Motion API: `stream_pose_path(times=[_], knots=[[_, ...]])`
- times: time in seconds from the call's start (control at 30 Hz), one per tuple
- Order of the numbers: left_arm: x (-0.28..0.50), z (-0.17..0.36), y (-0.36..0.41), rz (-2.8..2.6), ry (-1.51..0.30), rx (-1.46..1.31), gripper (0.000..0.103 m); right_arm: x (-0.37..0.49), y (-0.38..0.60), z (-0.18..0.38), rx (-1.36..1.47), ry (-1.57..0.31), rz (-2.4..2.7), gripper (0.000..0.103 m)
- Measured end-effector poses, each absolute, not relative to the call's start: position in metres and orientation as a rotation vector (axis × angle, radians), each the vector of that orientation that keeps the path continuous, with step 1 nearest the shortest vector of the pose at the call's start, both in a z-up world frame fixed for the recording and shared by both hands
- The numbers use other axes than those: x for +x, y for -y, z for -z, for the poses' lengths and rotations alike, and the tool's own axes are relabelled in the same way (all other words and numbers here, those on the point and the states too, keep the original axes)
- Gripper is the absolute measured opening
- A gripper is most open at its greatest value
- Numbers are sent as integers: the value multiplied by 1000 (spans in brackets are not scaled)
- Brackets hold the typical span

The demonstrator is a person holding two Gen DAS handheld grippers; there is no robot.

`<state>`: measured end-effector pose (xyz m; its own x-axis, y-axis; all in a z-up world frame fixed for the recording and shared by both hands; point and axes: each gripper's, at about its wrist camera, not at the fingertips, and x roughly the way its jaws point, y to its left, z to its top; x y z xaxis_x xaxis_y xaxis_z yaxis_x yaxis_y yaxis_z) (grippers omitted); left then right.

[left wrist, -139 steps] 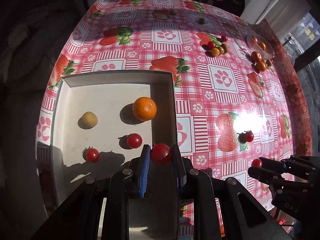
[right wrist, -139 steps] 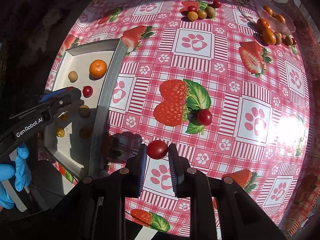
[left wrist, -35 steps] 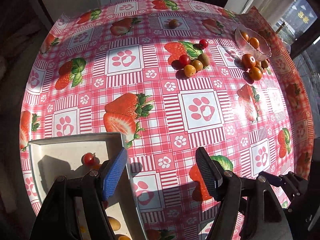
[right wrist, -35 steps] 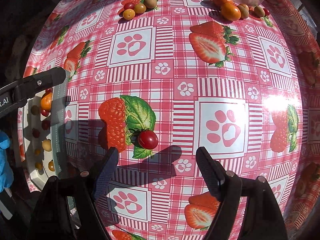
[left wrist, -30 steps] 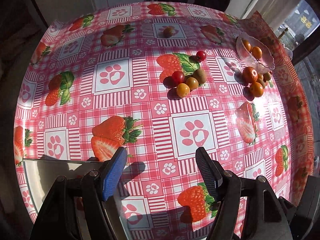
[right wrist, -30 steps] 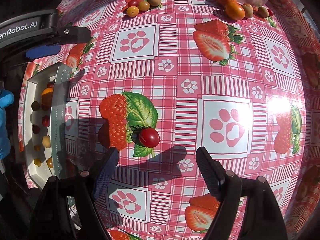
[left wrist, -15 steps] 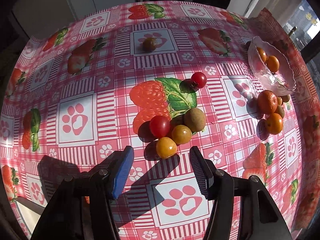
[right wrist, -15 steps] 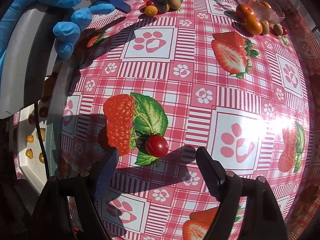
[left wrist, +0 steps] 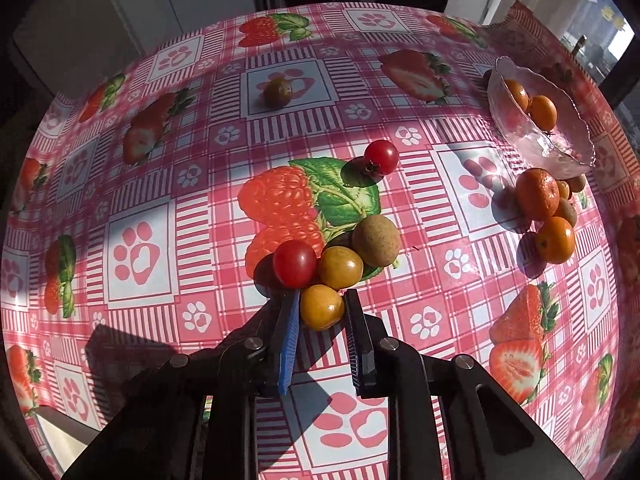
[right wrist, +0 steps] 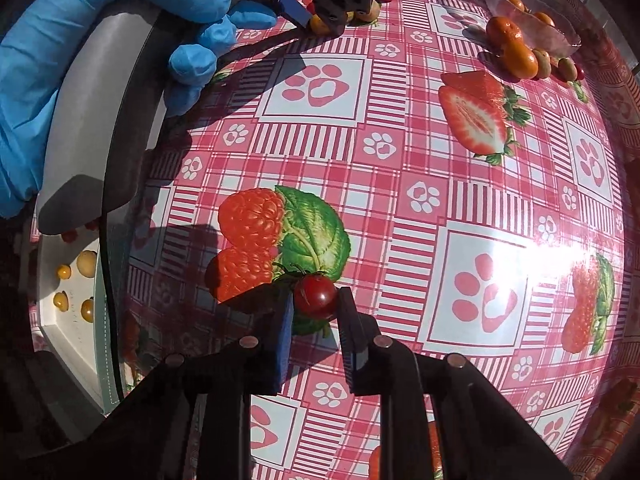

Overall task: Organize fruits
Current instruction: 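Grasp a yellow cherry tomato with the left tool while the right grasps a red one, then carry the yellow and red tomatoes over the white tray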

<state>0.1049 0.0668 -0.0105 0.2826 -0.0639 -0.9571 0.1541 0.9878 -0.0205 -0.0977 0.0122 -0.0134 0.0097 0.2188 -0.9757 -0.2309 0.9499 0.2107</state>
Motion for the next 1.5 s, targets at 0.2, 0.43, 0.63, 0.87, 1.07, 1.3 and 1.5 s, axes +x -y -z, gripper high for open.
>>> stream_pose_path(times=[0.2, 0.43, 0.63, 0.87, 1.07, 1.3, 1.5], knots=[[80, 0, -78, 189, -1277, 58, 23, -102, -1, 6, 61, -1525, -348, 24], [24, -13, -91, 240, -1307, 56, 23, -106, 17, 0, 144, -1556, -339, 24], [-29, -19, -108, 252, -1353, 24, 23, -114, 26, -7, 191, -1579, -338, 24], [-74, -26, -131, 244, -1390, -22, 23, -122, 27, -17, 206, -1606, -326, 24], [-98, -39, -151, 231, -1385, -47, 23, -124, 9, -31, 172, -1604, -351, 24], [-115, -53, -175, 196, -1364, -92, 23, -122, -21, -43, 117, -1594, -402, 24], [-127, -62, -199, 157, -1341, -129, 23, -119, -49, -57, 81, -1576, -453, 24]])
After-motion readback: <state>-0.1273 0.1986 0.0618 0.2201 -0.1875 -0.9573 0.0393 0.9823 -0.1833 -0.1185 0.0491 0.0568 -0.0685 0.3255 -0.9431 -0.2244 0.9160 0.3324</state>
